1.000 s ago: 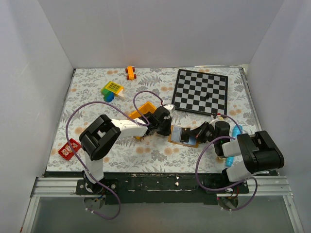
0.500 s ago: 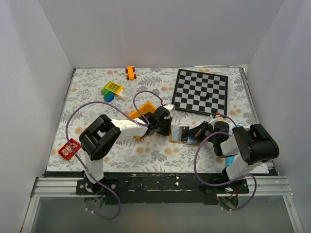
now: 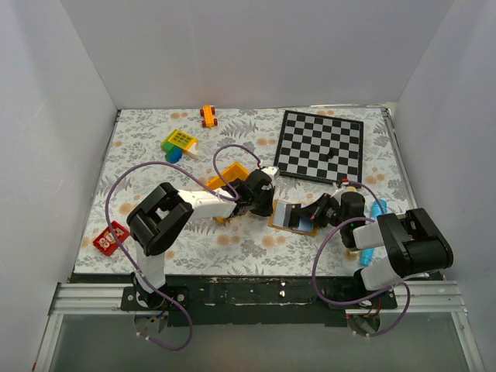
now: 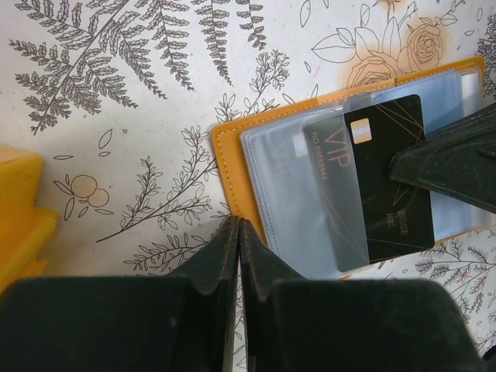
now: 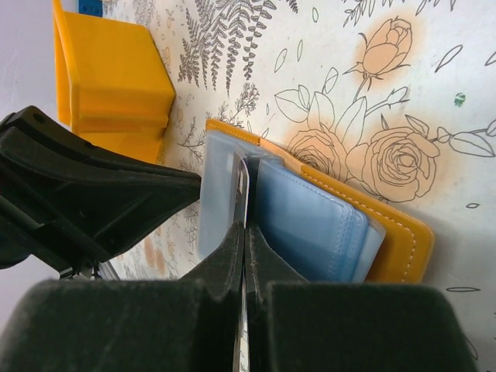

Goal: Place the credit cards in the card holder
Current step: Insert the credit card into the card slot.

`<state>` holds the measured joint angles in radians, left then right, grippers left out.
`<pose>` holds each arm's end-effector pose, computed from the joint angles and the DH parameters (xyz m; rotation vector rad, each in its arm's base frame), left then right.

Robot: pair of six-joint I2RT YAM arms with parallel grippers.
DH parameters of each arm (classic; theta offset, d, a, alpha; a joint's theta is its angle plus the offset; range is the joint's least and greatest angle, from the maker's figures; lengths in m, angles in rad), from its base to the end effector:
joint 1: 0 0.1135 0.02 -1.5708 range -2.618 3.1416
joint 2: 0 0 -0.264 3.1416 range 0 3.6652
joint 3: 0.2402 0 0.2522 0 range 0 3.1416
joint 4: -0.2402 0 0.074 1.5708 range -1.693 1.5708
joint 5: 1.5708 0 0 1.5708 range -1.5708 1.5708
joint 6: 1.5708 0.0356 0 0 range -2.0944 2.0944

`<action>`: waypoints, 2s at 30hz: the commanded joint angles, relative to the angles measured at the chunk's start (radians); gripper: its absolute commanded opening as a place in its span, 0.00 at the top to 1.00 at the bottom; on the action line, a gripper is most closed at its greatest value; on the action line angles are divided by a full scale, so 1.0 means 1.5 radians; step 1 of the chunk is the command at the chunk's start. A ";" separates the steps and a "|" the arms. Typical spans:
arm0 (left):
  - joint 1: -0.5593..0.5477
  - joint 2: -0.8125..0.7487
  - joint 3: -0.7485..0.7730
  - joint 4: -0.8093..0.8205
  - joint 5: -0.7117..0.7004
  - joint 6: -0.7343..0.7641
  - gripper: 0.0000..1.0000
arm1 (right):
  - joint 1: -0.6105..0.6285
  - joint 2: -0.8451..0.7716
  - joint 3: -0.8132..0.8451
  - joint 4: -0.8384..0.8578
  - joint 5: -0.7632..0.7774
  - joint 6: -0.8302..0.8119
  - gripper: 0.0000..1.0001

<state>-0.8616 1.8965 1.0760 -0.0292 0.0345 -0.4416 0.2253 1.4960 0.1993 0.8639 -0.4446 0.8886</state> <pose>0.2516 -0.2950 0.1430 0.5414 2.4616 -0.6109 0.2117 0.0642 0.1127 0.4025 2.1148 1.1291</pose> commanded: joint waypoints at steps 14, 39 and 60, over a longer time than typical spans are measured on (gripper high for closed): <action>-0.013 0.034 0.005 -0.042 0.016 0.009 1.00 | 0.031 0.049 -0.006 0.017 0.067 0.021 0.99; -0.013 0.032 -0.003 -0.041 0.013 0.008 1.00 | 0.085 -0.178 0.041 -0.279 0.152 -0.038 0.57; -0.013 0.040 0.001 -0.037 0.022 0.008 1.00 | 0.085 -0.215 0.160 -0.553 0.199 -0.140 0.99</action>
<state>-0.8642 1.9060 1.0821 -0.0189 0.0448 -0.4385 0.3492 1.1439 0.3946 0.0265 -0.1371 0.6994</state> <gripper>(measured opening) 0.010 0.022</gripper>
